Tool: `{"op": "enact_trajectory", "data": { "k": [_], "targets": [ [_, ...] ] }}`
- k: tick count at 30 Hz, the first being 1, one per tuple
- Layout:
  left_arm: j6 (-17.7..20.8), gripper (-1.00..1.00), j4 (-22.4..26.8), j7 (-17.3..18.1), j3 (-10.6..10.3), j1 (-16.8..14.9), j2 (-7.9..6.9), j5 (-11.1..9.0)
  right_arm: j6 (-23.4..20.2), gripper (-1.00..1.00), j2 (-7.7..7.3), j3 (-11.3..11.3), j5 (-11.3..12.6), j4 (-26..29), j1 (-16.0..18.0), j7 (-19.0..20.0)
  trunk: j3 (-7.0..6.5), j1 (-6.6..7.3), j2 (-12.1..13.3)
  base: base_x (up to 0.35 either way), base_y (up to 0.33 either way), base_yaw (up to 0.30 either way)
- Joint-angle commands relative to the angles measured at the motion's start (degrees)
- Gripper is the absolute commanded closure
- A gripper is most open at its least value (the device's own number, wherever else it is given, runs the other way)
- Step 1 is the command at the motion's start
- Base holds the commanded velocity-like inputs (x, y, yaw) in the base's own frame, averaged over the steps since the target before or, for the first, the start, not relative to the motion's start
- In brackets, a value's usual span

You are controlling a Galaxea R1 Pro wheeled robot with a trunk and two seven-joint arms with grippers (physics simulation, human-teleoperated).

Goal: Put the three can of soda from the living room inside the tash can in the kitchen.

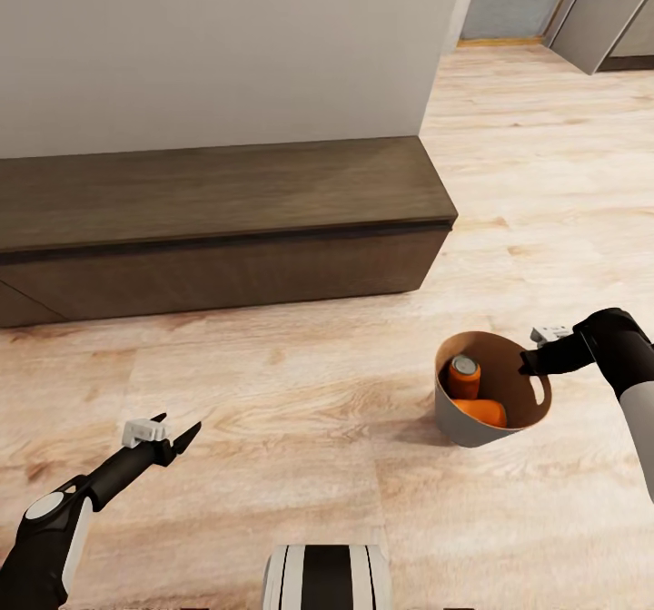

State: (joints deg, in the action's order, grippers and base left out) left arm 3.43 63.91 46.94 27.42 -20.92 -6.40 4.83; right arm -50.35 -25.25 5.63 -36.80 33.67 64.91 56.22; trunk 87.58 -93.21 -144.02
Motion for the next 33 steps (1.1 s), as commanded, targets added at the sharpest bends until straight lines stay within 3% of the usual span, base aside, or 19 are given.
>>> {"op": "enact_trajectory", "data": {
  "k": [1, 18, 24, 33],
  "targets": [
    [0.0, -1.0, 0.0, 0.0, 0.0, 0.0, -0.01, 0.01, -0.42, 1.0, -0.02, 0.07, 0.61, 0.01, 0.04, 0.42, 0.22, -0.01, -0.02, 0.0, 0.0, 0.0],
    [0.0, -1.0, -0.02, 0.02, 0.0, 0.0, 0.0, 0.01, -0.1, 1.0, 0.02, 0.08, 0.6, 0.03, 0.04, 0.78, 0.44, -0.04, -0.03, 0.0, 0.0, 0.0],
    [0.0, -1.0, -0.02, 0.0, 0.0, 0.0, 0.0, 0.08, -0.1, 1.0, 0.02, 0.08, 0.59, 0.01, 0.04, 0.8, 1.77, -0.19, -0.11, 0.0, 0.0, 0.0],
    [0.0, -1.0, -0.02, 0.04, 0.0, 0.0, 0.01, 0.01, -0.1, 1.0, 0.02, 0.07, 0.62, 0.01, 0.04, 0.75, 1.77, -0.19, -0.11, 0.0, 0.0, 0.0]
  ]
}}
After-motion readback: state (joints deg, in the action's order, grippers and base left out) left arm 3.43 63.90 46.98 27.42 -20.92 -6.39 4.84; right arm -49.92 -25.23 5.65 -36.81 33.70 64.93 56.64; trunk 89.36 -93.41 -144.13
